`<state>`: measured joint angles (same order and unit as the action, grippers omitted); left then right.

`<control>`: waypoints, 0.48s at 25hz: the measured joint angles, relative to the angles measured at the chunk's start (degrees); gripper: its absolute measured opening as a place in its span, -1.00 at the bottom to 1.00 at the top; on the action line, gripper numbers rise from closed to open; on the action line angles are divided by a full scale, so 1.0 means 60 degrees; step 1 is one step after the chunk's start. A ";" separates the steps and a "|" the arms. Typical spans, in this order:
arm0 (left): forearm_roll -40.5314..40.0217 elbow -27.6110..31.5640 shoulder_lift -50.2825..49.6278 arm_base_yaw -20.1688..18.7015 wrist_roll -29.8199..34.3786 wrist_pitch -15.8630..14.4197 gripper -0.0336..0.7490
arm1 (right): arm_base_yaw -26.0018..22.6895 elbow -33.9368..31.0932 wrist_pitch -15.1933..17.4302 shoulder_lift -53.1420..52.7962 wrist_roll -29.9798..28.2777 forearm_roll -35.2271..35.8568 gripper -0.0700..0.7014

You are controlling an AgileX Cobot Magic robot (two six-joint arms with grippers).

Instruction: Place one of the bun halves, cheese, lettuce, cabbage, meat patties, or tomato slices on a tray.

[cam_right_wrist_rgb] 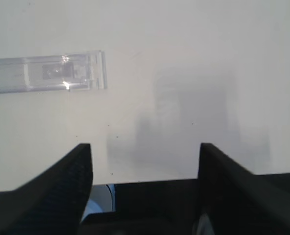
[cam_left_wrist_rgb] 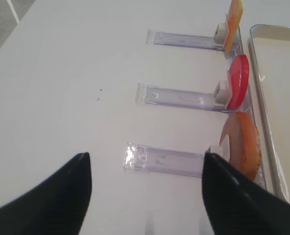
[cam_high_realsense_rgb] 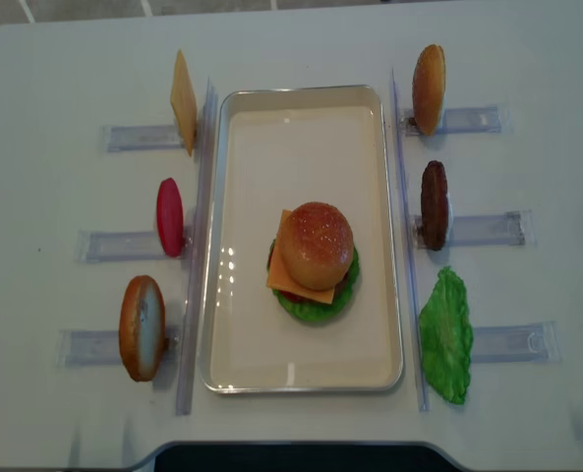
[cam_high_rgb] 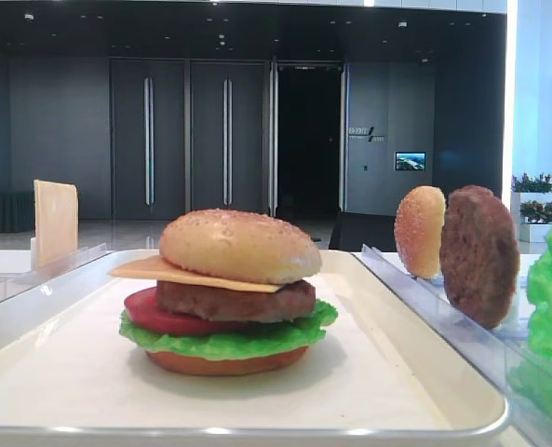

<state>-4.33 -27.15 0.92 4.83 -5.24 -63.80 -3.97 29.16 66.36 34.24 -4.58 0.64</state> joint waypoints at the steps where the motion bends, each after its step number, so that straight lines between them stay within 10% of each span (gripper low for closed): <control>1: 0.0000 0.0000 0.0000 0.0000 0.0000 0.0000 0.45 | 0.0000 -0.0038 -0.0039 -0.0470 0.0038 -0.0008 0.40; 12: 0.0000 0.0000 0.0000 0.0000 0.0000 0.0000 0.45 | 0.0000 -0.0086 -0.0197 -0.4435 0.0131 -0.0017 0.40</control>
<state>-4.33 -27.15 0.92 4.83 -5.24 -63.80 -3.97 28.64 65.18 7.63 -3.79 0.53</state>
